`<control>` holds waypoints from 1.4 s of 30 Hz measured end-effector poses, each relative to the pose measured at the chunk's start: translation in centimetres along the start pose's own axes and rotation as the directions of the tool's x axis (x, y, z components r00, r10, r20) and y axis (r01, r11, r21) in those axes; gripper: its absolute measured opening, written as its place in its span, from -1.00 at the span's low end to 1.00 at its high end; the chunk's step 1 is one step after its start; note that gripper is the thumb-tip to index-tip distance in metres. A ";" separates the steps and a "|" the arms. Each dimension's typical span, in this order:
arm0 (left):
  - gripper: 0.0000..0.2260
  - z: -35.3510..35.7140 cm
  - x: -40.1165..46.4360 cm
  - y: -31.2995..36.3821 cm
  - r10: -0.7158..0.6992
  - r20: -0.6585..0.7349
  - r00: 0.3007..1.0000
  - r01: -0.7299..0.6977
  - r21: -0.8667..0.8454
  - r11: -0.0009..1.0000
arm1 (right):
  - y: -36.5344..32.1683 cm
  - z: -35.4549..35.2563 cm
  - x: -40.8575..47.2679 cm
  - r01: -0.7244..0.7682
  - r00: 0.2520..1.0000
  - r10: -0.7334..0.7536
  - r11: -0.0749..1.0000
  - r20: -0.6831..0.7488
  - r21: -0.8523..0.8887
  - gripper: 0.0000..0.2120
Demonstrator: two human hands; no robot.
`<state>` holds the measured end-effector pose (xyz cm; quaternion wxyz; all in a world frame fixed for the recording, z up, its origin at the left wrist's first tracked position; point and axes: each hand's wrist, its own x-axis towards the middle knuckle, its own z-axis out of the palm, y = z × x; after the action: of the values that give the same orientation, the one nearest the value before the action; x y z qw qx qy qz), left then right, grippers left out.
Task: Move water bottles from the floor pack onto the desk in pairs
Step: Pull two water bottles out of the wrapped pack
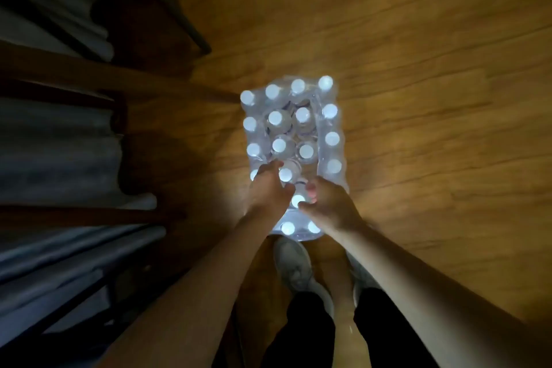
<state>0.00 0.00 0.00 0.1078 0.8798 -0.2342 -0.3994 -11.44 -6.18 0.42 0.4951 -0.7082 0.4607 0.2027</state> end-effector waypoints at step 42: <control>-0.76 -13.7 -15.6 5.4 0.115 -0.220 0.969 -0.121 -0.015 0.993 | -9.9 -6.6 -14.8 0.175 0.921 -0.258 0.943 -0.293 -0.282 -0.71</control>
<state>-0.39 3.15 21.23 0.1691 0.9013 -0.2670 -0.2964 -11.45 -4.50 19.34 0.3380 -0.8356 0.4250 0.0830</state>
